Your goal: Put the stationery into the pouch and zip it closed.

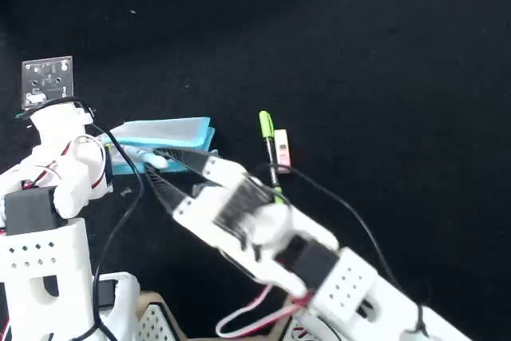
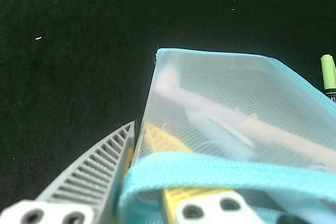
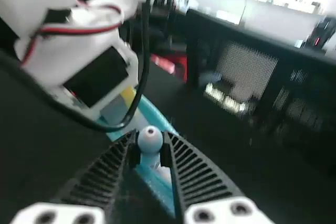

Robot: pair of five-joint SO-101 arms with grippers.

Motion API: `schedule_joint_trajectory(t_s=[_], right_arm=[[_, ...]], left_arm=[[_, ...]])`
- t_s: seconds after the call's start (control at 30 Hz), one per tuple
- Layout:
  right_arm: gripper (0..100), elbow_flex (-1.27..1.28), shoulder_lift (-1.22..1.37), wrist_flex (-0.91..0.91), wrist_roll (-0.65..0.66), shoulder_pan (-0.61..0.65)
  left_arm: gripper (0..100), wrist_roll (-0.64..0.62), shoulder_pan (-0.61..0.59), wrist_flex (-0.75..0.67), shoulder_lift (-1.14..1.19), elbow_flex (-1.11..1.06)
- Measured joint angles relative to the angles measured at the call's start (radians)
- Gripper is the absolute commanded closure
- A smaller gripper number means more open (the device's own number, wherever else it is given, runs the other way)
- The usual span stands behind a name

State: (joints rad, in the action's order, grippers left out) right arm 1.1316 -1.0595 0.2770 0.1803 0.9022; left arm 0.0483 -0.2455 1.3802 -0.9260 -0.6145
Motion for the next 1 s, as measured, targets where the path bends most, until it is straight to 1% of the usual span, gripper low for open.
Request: schedule_joint_trajectory(t_s=[0.07, 0.1, 0.27, 0.33, 0.43, 0.57, 0.63, 0.73, 0.87, 1.0], right_arm=[[97.5, -0.117, 0.092, 0.103, 0.000, 0.002], [94.9, -0.167, 0.133, 0.155, 0.000, 0.002], [72.9, -0.313, 0.190, 0.390, 0.000, 0.006], [67.8, -0.350, 0.187, 0.468, 0.000, 0.008], [69.7, -0.400, 0.135, 0.566, 0.003, 0.008], [76.8, -0.462, 0.040, 0.669, 0.002, -0.006], [80.5, -0.479, -0.008, 0.704, 0.003, -0.038], [84.1, -0.485, -0.049, 0.750, 0.002, -0.106], [84.7, -0.486, -0.055, 0.801, -0.003, -0.239], [84.7, -0.479, 0.008, 0.838, -0.078, -0.379]], left_arm=[[97, 0.000, 0.000, 0.000, 0.000, 0.000], [97, 0.000, 0.000, 0.000, 0.000, 0.000], [97, 0.000, 0.003, 0.002, 0.000, -0.002], [97, 0.000, 0.003, 0.002, 0.000, -0.002], [97, 0.000, 0.005, 0.002, 0.000, -0.003], [97, 0.000, 0.003, 0.002, 0.000, -0.005], [97, 0.000, 0.003, 0.002, 0.000, -0.005], [97, 0.000, 0.002, 0.002, 0.000, -0.005], [97, 0.000, 0.002, 0.002, 0.000, -0.005], [97, 0.000, 0.002, 0.002, 0.000, -0.005]])
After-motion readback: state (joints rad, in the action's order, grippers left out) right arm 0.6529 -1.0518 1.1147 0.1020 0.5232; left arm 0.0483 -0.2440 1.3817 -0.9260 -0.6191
